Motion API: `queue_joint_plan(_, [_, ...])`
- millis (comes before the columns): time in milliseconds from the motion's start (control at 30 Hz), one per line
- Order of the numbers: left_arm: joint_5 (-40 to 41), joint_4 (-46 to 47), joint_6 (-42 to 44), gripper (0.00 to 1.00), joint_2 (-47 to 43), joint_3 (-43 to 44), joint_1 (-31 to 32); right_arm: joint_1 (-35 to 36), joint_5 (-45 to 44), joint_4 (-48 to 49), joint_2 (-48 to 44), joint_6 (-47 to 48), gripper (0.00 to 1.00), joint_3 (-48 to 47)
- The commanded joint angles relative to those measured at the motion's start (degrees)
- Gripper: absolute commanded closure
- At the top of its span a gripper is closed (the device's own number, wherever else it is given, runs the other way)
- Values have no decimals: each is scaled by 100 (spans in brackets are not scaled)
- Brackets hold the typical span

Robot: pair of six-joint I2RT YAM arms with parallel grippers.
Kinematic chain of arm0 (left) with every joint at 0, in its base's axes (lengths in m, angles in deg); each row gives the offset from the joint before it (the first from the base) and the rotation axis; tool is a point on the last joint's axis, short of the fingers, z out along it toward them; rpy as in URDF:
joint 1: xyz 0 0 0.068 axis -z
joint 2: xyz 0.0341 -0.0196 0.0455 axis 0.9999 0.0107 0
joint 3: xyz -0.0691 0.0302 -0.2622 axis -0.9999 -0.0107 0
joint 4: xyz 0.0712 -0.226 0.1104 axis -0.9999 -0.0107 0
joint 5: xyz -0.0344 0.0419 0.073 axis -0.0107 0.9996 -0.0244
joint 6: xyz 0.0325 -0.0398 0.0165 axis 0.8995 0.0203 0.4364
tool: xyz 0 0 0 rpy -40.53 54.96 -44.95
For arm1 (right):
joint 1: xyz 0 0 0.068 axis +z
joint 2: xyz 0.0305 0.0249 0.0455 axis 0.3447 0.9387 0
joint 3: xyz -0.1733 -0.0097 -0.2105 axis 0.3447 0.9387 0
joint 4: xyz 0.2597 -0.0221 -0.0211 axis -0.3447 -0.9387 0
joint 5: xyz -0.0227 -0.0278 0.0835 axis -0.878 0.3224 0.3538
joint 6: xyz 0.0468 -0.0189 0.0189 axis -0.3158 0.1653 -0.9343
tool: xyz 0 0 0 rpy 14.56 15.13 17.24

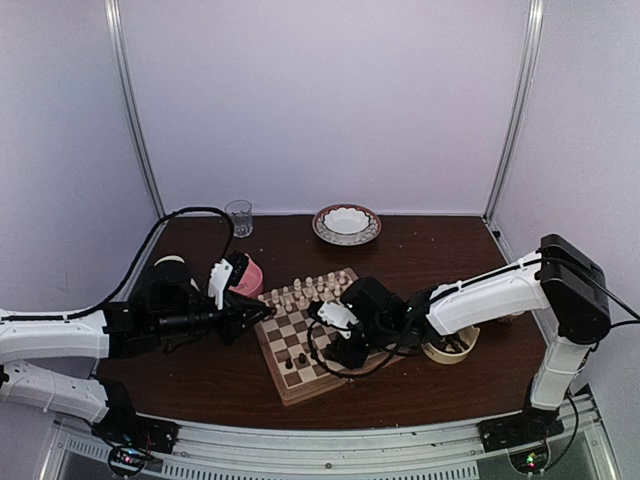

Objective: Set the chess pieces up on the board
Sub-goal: Adjust the pawn at d7, then place the bishop on c8.

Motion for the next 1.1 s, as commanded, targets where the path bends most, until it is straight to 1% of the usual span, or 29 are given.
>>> queue_joint_plan(0, [-144, 184, 53, 100, 52, 185, -38, 35, 185, 78, -185, -40, 35, -13])
queue_joint_plan(100, [-298, 188, 96, 100, 141, 244, -38, 43, 281, 251, -511, -60, 32, 182])
queue_joint_plan(233, [-452, 114, 172, 100, 411, 393, -38, 44, 306, 454, -1014, -60, 32, 511])
queue_joint_plan(300, [-440, 14, 233, 100, 614, 503, -29, 44, 272, 710, -1228, -60, 32, 662])
queue_joint_plan(567, [137, -1110, 407, 100, 1667, 1335, 9, 44, -340, 1176, -1877, -302, 32, 1174])
queue_joint_plan(800, [564, -1806, 553, 100, 2251, 1827, 41, 38, -1020, 1559, -2295, -428, 32, 1553])
queue_joint_plan(933, [1066, -2329, 604, 100, 2698, 2229, 103, 37, -1306, 1656, -2507, -463, 32, 1700])
queue_joint_plan(1067, [1185, -2508, 636, 100, 2922, 2413, 207, 35, -1491, 1719, -2651, -480, 32, 1809])
